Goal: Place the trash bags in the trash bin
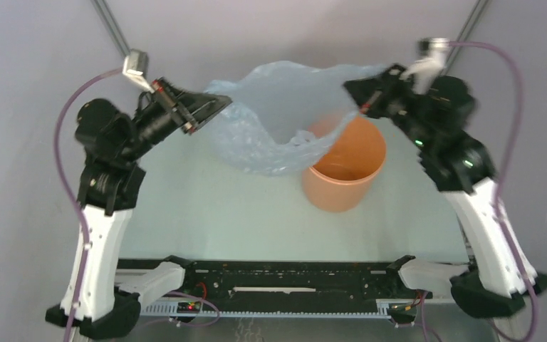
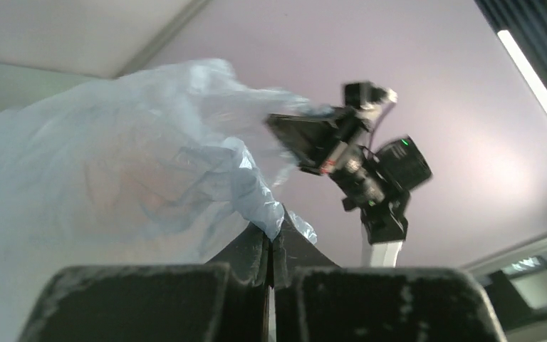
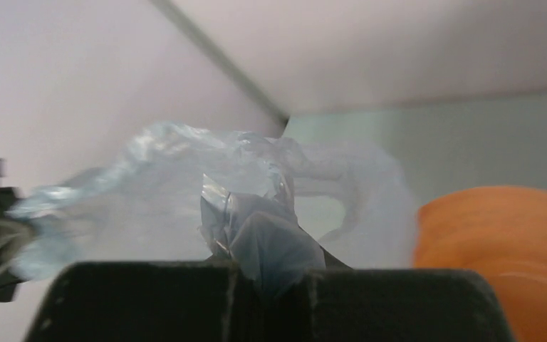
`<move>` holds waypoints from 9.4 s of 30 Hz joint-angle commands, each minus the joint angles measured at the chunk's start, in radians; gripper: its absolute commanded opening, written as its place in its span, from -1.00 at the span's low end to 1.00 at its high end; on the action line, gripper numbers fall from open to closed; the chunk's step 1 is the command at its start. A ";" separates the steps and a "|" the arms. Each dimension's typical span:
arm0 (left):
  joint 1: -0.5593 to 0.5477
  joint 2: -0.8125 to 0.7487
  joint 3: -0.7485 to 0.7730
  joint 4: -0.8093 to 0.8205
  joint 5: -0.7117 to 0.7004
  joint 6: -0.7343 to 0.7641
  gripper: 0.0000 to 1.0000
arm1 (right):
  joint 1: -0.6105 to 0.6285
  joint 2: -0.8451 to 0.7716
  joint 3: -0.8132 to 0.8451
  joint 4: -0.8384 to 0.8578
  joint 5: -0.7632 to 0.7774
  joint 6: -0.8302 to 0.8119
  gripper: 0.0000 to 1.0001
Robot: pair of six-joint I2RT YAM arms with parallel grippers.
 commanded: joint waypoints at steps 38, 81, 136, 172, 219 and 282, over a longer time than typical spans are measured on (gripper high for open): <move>-0.511 0.683 0.341 0.343 0.027 -0.234 -0.99 | -0.144 -0.465 -0.197 -0.532 0.377 -0.046 -1.00; -0.421 0.463 -0.069 0.466 -0.081 -0.348 -0.99 | -0.051 0.115 -0.197 -0.088 0.182 -0.172 -0.66; -0.442 0.631 0.124 0.457 0.136 -0.371 -0.99 | -0.030 0.139 -0.704 0.120 0.457 -0.110 -0.29; -0.398 0.668 0.362 -0.126 0.054 0.084 -0.99 | -0.117 -0.210 -0.117 -0.252 -0.067 -0.086 0.77; -0.394 0.664 0.428 -0.140 0.045 0.098 -0.06 | -0.183 -0.075 0.016 -0.297 0.352 -0.393 -1.00; -0.567 0.653 0.320 -0.355 -0.314 0.337 0.20 | -0.276 -0.298 -0.240 -0.189 0.134 -0.273 -1.00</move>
